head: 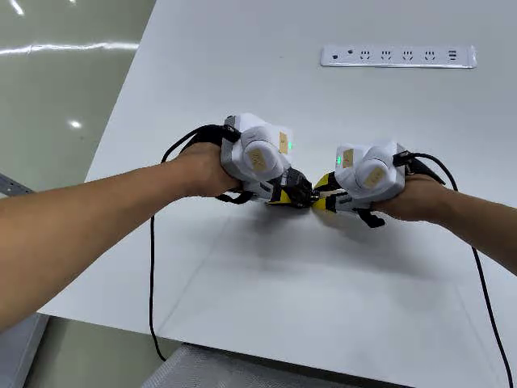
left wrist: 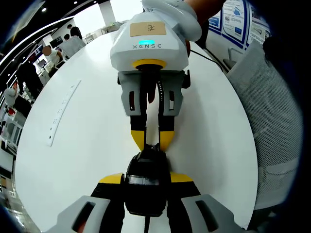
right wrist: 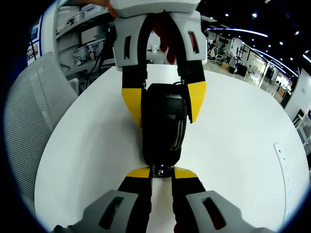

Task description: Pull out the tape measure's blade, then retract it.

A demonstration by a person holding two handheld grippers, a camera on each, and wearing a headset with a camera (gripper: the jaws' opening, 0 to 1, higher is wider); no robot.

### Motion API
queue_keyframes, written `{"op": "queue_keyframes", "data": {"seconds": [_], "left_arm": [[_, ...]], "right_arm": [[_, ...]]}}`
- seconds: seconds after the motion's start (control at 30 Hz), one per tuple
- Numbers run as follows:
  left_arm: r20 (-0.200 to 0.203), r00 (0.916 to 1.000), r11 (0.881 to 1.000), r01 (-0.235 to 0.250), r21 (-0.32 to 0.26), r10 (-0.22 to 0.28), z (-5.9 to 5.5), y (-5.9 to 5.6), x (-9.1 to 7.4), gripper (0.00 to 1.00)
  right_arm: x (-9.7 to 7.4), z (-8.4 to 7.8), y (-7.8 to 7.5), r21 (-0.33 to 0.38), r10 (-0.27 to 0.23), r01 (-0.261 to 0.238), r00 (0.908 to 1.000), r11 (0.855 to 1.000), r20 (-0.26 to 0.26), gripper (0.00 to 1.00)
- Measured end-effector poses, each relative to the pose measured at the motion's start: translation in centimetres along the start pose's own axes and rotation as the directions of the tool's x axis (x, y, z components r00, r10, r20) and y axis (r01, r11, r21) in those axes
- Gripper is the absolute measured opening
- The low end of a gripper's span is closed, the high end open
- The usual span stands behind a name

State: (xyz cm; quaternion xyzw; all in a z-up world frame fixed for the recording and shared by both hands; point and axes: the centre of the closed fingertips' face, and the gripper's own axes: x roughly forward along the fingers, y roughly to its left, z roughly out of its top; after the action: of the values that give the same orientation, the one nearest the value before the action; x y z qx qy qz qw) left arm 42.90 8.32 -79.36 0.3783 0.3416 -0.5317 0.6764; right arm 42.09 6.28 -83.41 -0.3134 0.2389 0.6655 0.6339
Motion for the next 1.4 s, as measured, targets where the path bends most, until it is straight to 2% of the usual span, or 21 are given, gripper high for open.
{"op": "queue_keyframes", "data": {"seconds": [0.6,1.4], "left_arm": [[-0.013,0.9999,1.000,0.009,-0.002,-0.009,0.2,0.0,0.0,0.29],[-0.030,0.9993,1.000,0.020,-0.007,-0.020,0.2,0.0,0.0,0.29]], "right_arm": [[-0.5,-0.3,0.1,-0.007,-0.003,0.002,0.9999,1.000,-0.014,0.10],[-3.0,-2.7,0.1,0.038,-0.001,0.002,0.9996,0.999,-0.029,0.09]]}}
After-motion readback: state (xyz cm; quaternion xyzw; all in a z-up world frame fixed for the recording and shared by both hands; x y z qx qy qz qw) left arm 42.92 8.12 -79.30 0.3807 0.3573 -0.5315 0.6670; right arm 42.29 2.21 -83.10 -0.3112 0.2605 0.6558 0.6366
